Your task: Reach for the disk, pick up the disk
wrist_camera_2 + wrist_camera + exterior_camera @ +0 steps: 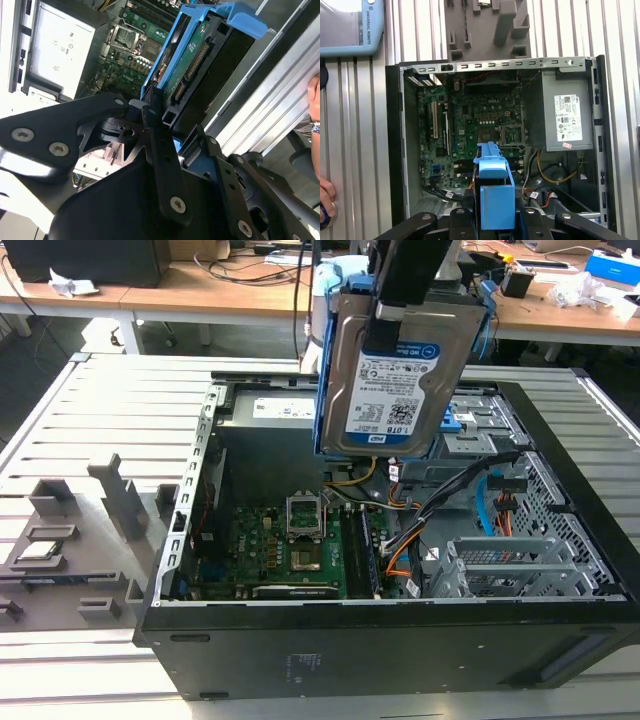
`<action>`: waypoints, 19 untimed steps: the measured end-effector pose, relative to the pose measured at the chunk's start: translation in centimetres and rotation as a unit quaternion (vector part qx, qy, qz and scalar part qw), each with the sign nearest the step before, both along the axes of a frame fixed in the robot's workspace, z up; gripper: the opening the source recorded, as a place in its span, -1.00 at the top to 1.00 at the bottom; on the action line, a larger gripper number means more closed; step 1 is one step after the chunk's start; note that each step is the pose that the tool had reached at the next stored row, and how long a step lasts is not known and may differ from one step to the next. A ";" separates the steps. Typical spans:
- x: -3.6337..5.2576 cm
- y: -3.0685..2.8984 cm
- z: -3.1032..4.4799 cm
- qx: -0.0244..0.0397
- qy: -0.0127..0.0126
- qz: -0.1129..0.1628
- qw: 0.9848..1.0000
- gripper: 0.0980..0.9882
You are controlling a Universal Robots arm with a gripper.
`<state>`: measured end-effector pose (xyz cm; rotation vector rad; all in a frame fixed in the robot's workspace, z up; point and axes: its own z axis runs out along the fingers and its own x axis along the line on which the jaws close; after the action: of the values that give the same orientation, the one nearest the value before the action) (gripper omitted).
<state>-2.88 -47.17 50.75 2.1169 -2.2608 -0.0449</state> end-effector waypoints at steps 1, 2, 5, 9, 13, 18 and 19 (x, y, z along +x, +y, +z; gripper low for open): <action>0.00 -0.20 0.00 0.000 0.000 0.000 1.000 0.39; 0.00 -0.38 0.00 0.000 0.000 0.000 1.000 0.39; 0.00 -1.03 0.00 0.000 0.000 0.000 1.000 0.39; 0.00 -2.03 0.00 0.000 0.000 0.000 1.000 0.39; 0.00 -2.72 0.00 0.000 0.000 0.000 1.000 0.39; 0.00 -4.05 0.00 0.000 0.000 0.000 1.000 0.39; 0.00 -4.21 0.00 0.000 0.000 0.000 1.000 0.39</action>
<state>-2.88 -51.38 50.75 2.1170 -2.2607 -0.0449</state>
